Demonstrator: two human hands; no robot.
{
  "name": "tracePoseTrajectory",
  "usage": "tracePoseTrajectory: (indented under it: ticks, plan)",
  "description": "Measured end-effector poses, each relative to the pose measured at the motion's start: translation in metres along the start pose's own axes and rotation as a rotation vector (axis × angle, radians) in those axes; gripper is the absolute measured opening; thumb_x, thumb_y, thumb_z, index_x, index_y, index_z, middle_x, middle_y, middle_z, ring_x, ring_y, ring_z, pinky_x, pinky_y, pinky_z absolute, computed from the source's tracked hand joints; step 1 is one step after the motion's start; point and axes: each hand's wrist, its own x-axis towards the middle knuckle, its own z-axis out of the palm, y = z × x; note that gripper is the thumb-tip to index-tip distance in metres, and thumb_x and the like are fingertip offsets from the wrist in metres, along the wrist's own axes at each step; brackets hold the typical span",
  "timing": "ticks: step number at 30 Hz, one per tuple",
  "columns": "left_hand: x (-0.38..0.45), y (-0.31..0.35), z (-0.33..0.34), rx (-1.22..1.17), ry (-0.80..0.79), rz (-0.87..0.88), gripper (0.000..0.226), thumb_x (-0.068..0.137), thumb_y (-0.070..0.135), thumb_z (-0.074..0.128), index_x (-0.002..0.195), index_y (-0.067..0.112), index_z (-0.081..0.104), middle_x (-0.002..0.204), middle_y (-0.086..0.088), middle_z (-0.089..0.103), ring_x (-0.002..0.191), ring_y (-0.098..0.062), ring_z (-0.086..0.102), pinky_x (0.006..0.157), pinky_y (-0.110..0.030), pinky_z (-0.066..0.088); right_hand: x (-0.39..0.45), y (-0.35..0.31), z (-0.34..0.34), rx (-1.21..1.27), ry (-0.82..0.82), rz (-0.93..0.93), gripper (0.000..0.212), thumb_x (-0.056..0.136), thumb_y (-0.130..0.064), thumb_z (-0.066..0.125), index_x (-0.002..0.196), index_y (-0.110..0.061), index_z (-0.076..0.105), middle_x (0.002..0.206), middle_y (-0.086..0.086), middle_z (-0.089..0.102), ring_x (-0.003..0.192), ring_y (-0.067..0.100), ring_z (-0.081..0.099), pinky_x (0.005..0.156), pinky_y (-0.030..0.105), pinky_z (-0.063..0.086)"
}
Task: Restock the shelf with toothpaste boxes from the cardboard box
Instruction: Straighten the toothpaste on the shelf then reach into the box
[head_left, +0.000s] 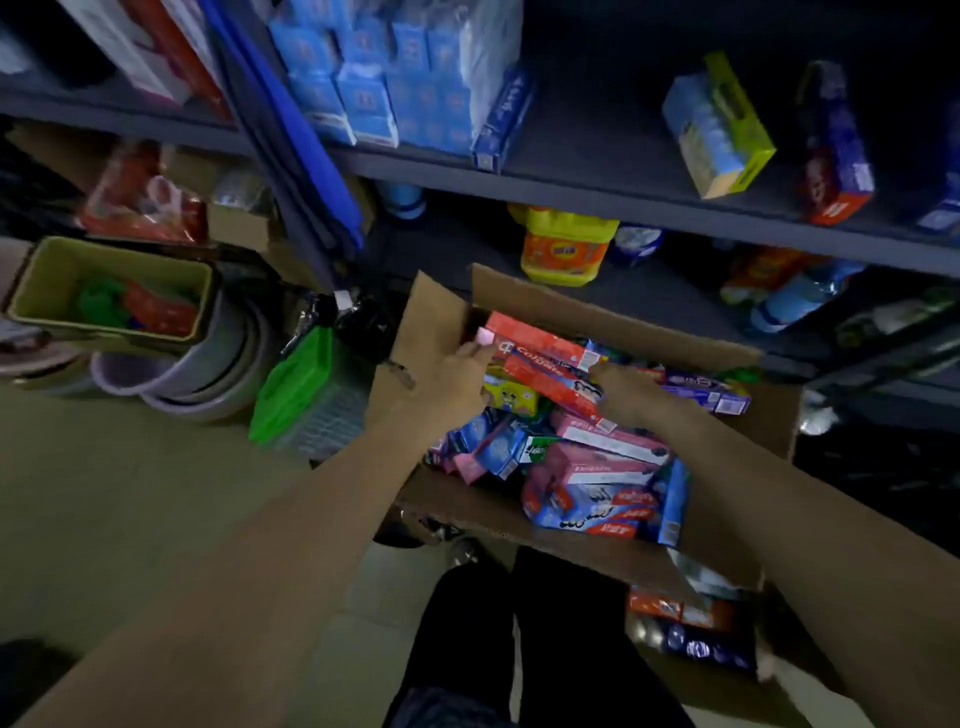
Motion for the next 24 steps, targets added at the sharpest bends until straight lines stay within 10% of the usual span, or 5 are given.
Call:
tracePoseTrajectory:
  ticks: [8, 14, 24]
  plan:
    - [0.033, -0.013, 0.036, 0.039, -0.071, 0.01, 0.062, 0.09, 0.008, 0.049, 0.145, 0.016, 0.024, 0.15, -0.008, 0.028, 0.128, -0.029, 0.041, 0.101, -0.041, 0.041, 0.054, -0.007, 0.039, -0.005, 0.023, -0.026, 0.053, 0.09, 0.0, 0.049, 0.14, 0.0, 0.029, 0.139, 0.021, 0.038, 0.128, 0.04, 0.035, 0.103, 0.041, 0.034]
    - [0.039, -0.016, 0.042, 0.0, -0.038, -0.043, 0.059, 0.09, 0.008, 0.049, 0.144, 0.015, 0.026, 0.144, -0.01, 0.035, 0.106, -0.03, 0.056, 0.082, -0.038, 0.05, 0.061, -0.011, 0.041, 0.032, 0.13, 0.0, 0.051, 0.087, -0.003, 0.057, 0.132, -0.002, 0.032, 0.126, 0.022, 0.048, 0.117, 0.037, 0.048, 0.084, 0.039, 0.046]
    - [0.023, 0.007, -0.033, 0.155, -0.03, 0.216, 0.077, 0.078, 0.039, 0.068, 0.142, 0.02, 0.029, 0.144, -0.003, 0.035, 0.124, -0.029, 0.036, 0.102, -0.036, 0.032, -0.016, -0.035, -0.044, 0.034, 0.33, -0.256, 0.051, 0.074, -0.017, 0.07, 0.114, -0.01, 0.039, 0.104, 0.012, 0.049, 0.11, 0.029, 0.038, 0.077, 0.033, 0.029]
